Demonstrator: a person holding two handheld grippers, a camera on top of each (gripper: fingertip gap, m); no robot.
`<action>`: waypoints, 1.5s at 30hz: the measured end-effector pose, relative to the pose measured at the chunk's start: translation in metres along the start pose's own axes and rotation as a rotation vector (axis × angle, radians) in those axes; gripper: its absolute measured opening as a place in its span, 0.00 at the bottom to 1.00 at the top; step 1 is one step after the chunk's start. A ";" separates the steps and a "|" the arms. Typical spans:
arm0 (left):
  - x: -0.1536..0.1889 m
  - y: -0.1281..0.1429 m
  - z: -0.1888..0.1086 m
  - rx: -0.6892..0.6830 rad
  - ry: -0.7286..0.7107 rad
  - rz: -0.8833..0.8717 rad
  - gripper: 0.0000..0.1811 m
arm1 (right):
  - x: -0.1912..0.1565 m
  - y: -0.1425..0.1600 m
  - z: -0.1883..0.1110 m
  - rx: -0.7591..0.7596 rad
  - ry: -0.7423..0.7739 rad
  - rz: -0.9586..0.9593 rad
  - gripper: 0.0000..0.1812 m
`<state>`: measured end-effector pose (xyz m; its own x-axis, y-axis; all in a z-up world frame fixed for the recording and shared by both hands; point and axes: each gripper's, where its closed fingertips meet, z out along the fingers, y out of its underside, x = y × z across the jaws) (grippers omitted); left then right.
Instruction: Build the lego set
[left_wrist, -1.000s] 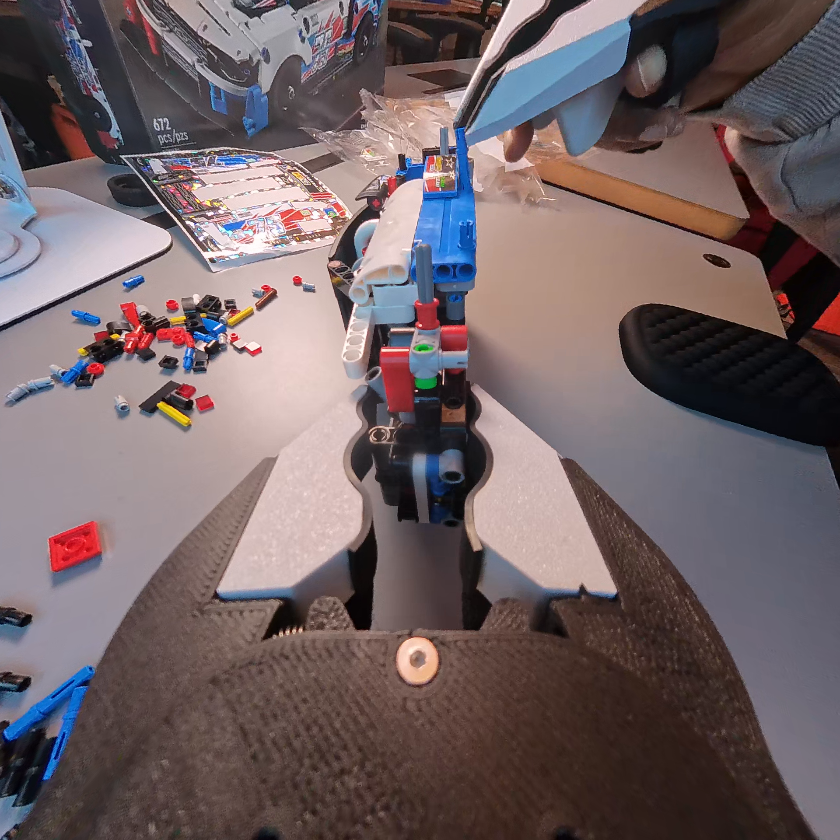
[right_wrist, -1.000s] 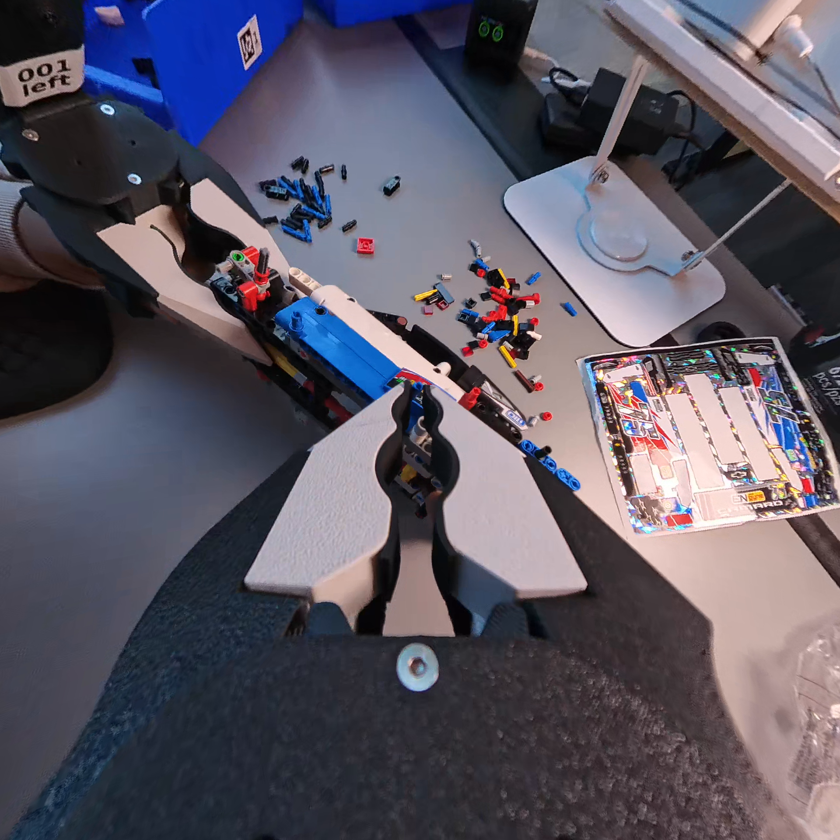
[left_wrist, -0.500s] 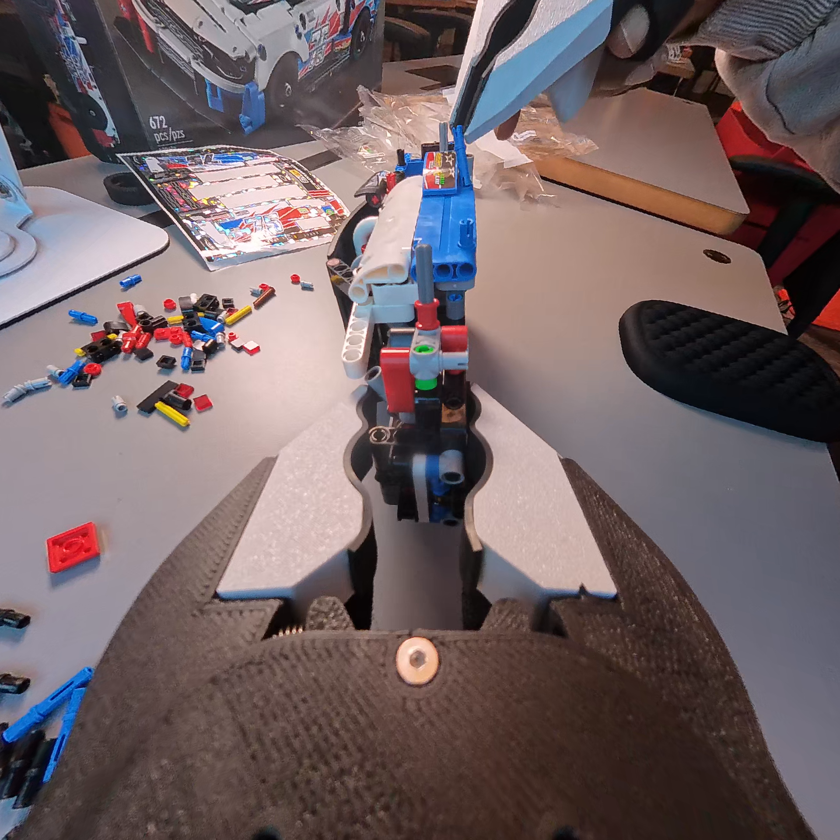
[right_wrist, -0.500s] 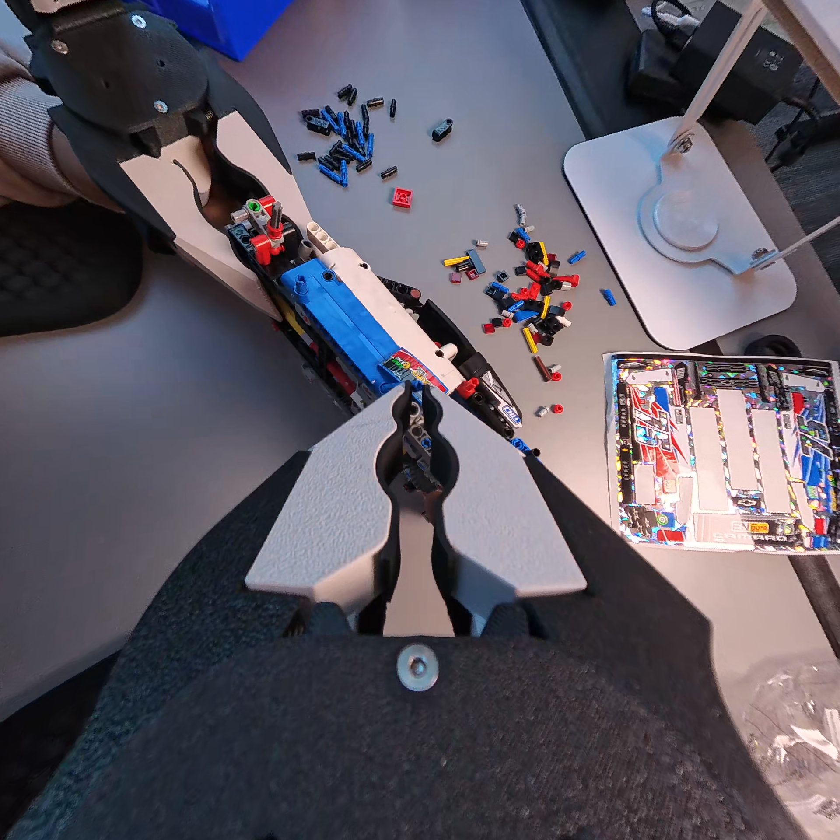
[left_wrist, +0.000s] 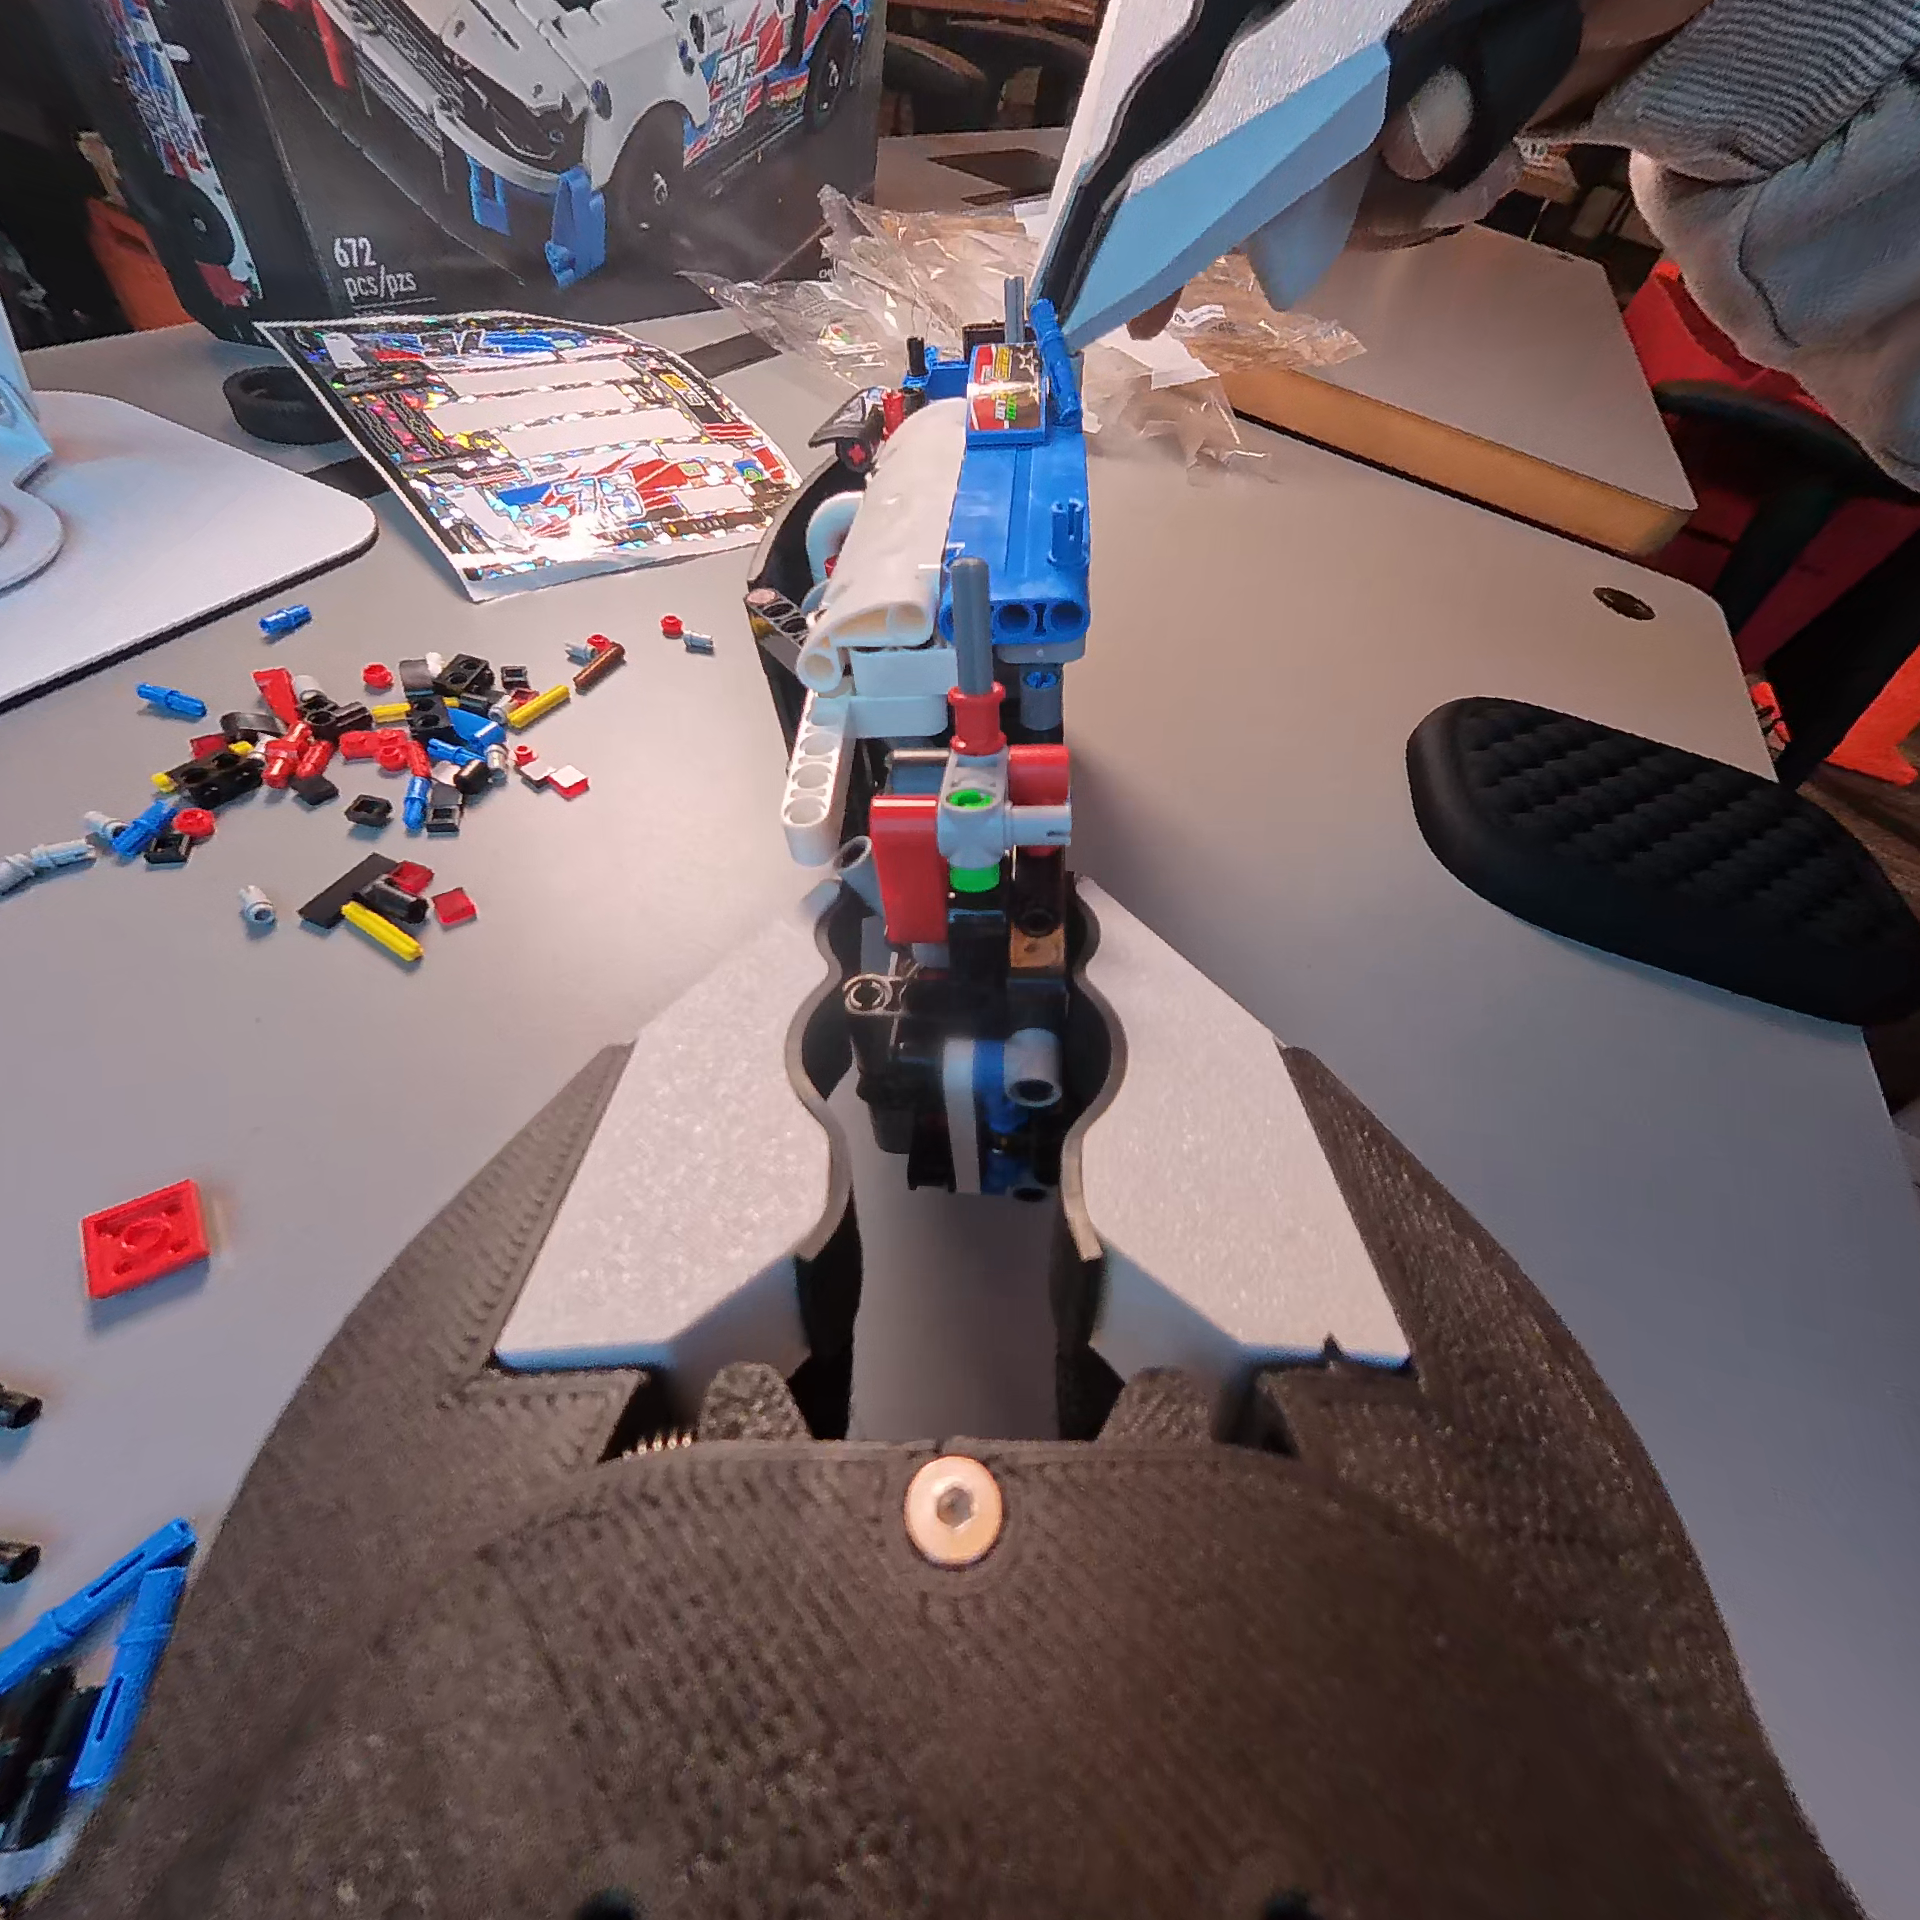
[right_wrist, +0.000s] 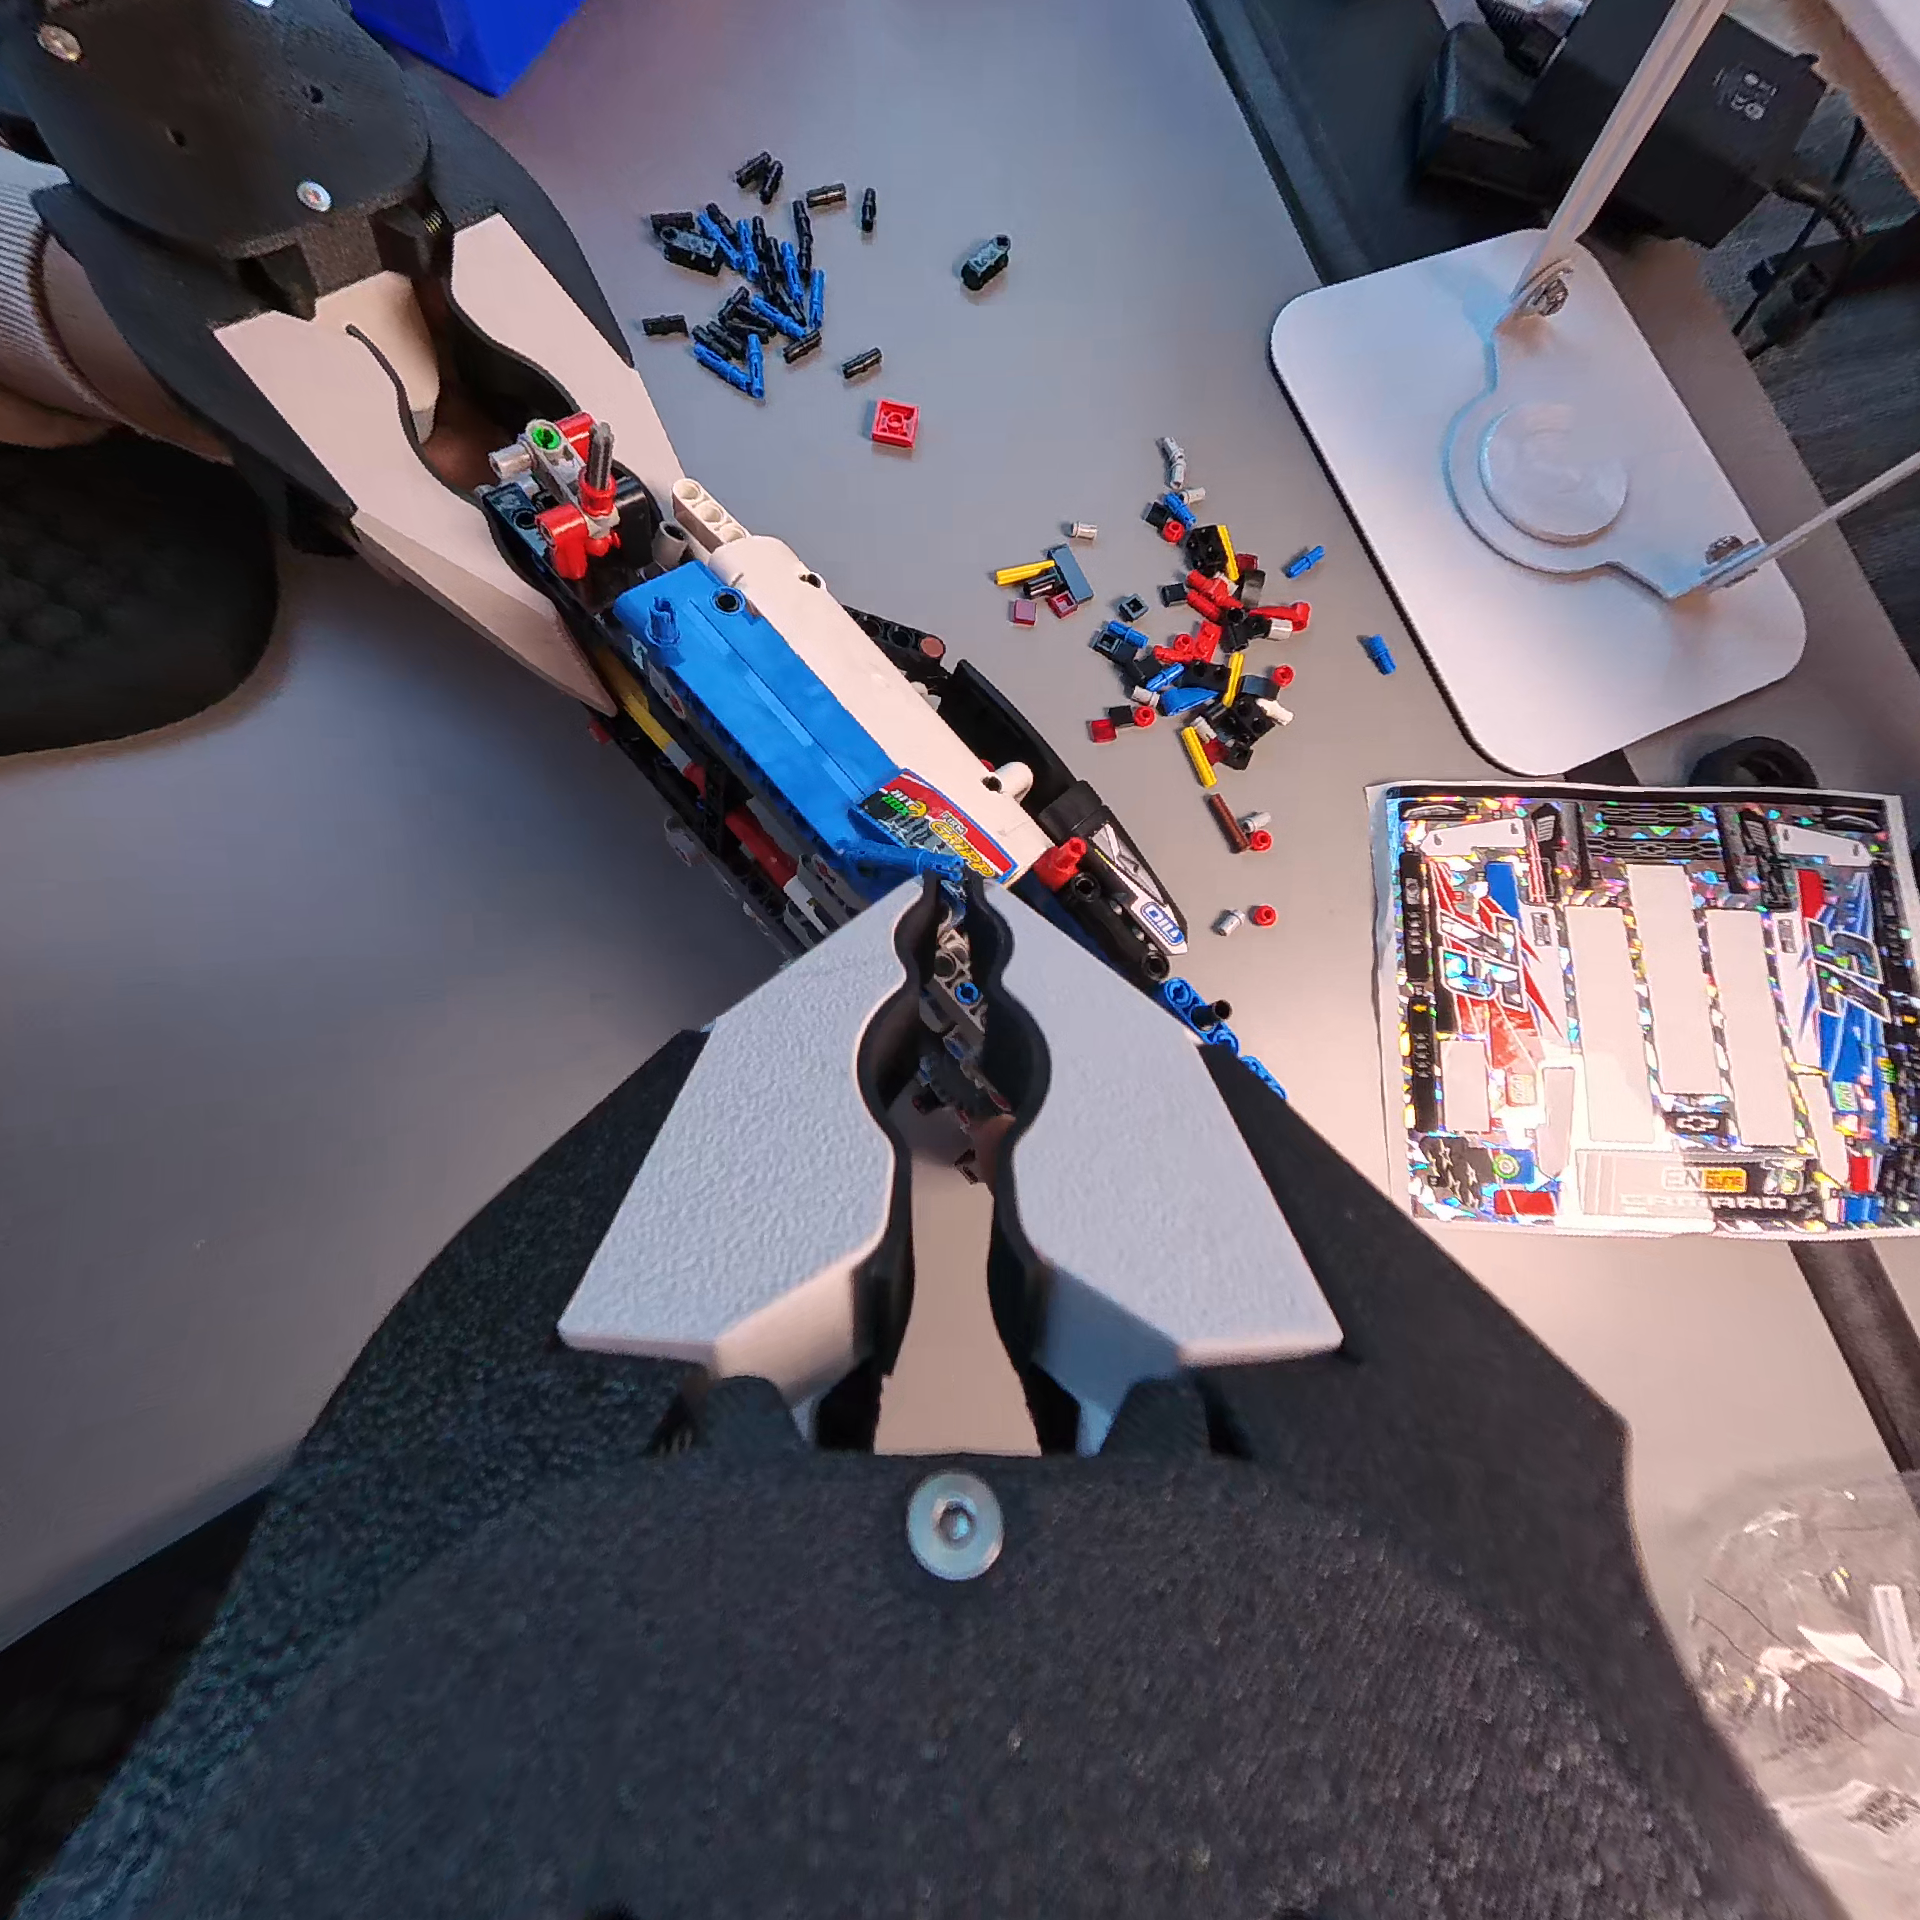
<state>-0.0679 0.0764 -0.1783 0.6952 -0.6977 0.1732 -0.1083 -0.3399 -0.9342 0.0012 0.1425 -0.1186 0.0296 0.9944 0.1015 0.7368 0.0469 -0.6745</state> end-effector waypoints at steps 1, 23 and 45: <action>0.000 0.000 0.000 0.000 0.000 -0.002 0.20 | 0.000 0.000 0.000 0.002 0.001 -0.002 0.01; -0.003 0.002 0.000 -0.006 0.008 -0.034 0.20 | 0.004 -0.002 0.001 -0.014 0.085 -0.268 0.07; 0.001 0.002 0.000 0.001 0.032 0.052 0.20 | -0.012 0.000 0.004 0.063 -0.093 -0.459 0.07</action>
<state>-0.0672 0.0748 -0.1797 0.6658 -0.7340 0.1342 -0.1431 -0.3021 -0.9425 -0.0015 0.1313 -0.1230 -0.3528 0.8736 0.3352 0.6173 0.4865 -0.6183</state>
